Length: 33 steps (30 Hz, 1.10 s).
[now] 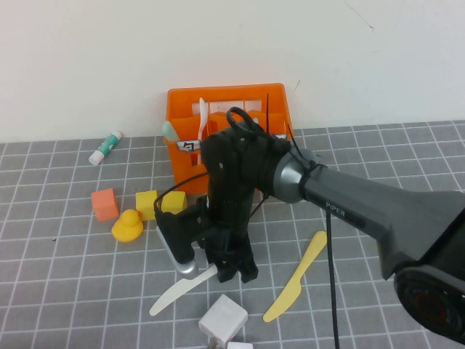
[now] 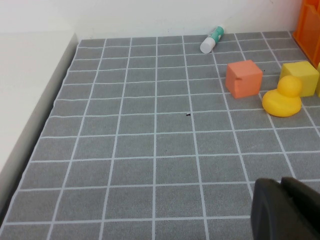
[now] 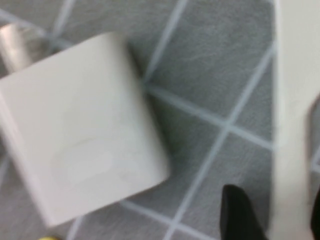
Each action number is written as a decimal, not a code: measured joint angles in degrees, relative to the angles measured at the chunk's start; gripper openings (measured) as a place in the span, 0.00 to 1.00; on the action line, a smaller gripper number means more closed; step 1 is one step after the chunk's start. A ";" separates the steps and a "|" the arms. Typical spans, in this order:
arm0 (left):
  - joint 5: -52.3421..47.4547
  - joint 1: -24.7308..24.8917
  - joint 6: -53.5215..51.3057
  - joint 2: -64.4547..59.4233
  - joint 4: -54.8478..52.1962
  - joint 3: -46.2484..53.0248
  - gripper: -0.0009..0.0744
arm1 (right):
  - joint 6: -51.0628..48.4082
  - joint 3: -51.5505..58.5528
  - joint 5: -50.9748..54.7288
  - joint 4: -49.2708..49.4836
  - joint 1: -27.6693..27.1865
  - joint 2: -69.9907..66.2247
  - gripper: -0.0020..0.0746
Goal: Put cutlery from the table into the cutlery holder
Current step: Pick up the knife
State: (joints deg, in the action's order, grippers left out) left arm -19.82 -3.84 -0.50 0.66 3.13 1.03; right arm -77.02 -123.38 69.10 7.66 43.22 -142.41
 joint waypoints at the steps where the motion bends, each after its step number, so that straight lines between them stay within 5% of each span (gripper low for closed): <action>1: 0.00 0.00 0.00 0.00 0.00 0.00 0.01 | 0.67 0.00 -0.71 -0.27 0.11 -0.03 0.43; 14: 0.00 0.00 0.00 0.00 0.00 0.00 0.01 | 4.61 0.00 -2.12 -1.35 0.25 -0.70 0.42; 21: 0.00 0.00 0.00 0.00 0.00 0.00 0.01 | 12.53 -0.34 -2.77 -1.49 0.25 -1.32 0.23; 33: 0.00 0.00 0.00 0.00 0.00 0.00 0.01 | 18.16 -2.01 -0.99 -4.43 1.39 -1.81 0.23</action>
State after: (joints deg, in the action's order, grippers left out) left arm -19.82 -3.84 -0.50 0.66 3.13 1.03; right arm -58.85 -125.39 68.11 3.23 44.61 -144.21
